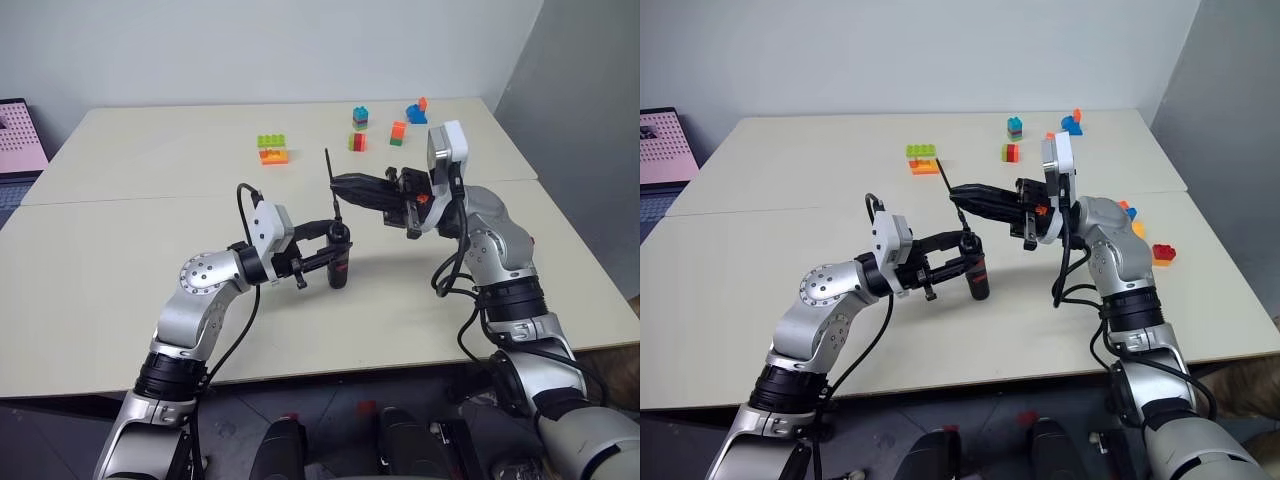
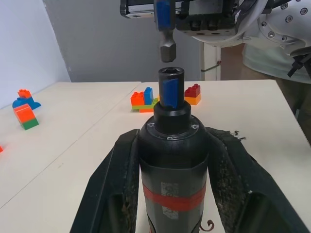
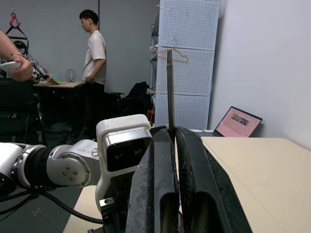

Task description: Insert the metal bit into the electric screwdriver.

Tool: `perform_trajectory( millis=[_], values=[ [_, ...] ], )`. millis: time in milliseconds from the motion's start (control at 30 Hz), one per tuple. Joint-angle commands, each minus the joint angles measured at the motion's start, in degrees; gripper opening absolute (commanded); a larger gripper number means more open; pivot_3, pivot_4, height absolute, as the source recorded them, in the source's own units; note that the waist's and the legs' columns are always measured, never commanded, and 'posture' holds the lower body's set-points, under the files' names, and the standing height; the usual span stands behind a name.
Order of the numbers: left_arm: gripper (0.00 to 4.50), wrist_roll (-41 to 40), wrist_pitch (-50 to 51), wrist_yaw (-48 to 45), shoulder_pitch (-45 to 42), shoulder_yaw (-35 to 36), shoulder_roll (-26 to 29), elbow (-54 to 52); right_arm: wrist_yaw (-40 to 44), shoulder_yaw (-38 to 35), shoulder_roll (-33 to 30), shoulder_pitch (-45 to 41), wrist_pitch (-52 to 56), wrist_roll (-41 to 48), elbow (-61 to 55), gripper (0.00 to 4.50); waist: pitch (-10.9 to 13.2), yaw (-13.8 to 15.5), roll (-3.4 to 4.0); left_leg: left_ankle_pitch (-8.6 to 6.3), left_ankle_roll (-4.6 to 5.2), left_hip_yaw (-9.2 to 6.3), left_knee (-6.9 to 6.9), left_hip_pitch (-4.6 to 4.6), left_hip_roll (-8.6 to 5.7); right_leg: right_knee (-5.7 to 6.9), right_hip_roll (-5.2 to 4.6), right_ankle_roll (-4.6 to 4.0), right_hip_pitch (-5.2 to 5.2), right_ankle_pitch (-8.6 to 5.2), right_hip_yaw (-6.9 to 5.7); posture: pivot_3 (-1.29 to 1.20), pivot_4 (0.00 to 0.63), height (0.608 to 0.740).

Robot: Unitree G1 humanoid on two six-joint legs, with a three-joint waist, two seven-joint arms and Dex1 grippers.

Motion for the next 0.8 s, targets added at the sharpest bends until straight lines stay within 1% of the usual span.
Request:
perform_trajectory(
  millis=[33, 400, 633, 800],
  values=[
    [1.63, 2.13, 0.91, 0.68, 0.35, 0.02, 0.86, 1.72, 0.71, 0.02, -0.07, 0.13, -0.87, -0.35, -0.86, 0.0, 0.0, 0.0, 0.0, 0.0, 0.0, 0.0, 0.0, 0.0, 0.0, 0.0, 0.0, 0.0, 0.0, 0.0, 0.0, 0.0, 0.15, 0.74],
    [1.63, 2.07, 0.91, 0.45, 0.26, -0.04, 0.96, 1.77, 1.42, 0.59, -0.71, 0.77, -0.87, -1.26, -0.47, 0.0, 0.0, 0.0, 0.0, 0.0, 0.0, 0.0, 0.0, 0.0, 0.0, 0.0, 0.0, 0.0, 0.0, 0.0, 0.0, 0.0, 0.15, 0.74],
    [1.63, 1.75, 1.18, 0.2, 0.56, 0.27, 1.36, 1.15, 1.96, 0.71, -1.3, 0.52, -0.37, -2.18, 1.7, 0.0, 0.0, 0.0, 0.0, 0.0, 0.0, 0.0, 0.0, 0.07, 0.0, 0.0, 0.0, -0.01, 0.06, 0.0, 0.0, 0.0, 0.15, 0.74],
    [1.63, 1.71, 1.26, -0.28, 0.69, 0.38, 1.81, 1.0, 3.7, 1.23, -2.01, -0.18, -0.28, -2.47, 2.81, 0.0, -0.01, 0.0, 0.0, 0.0, 0.0, 0.0, -0.01, 0.14, 0.0, -0.02, 0.0, -0.01, 0.14, -0.01, 0.0, 0.0, 0.15, 0.74]
  ],
)
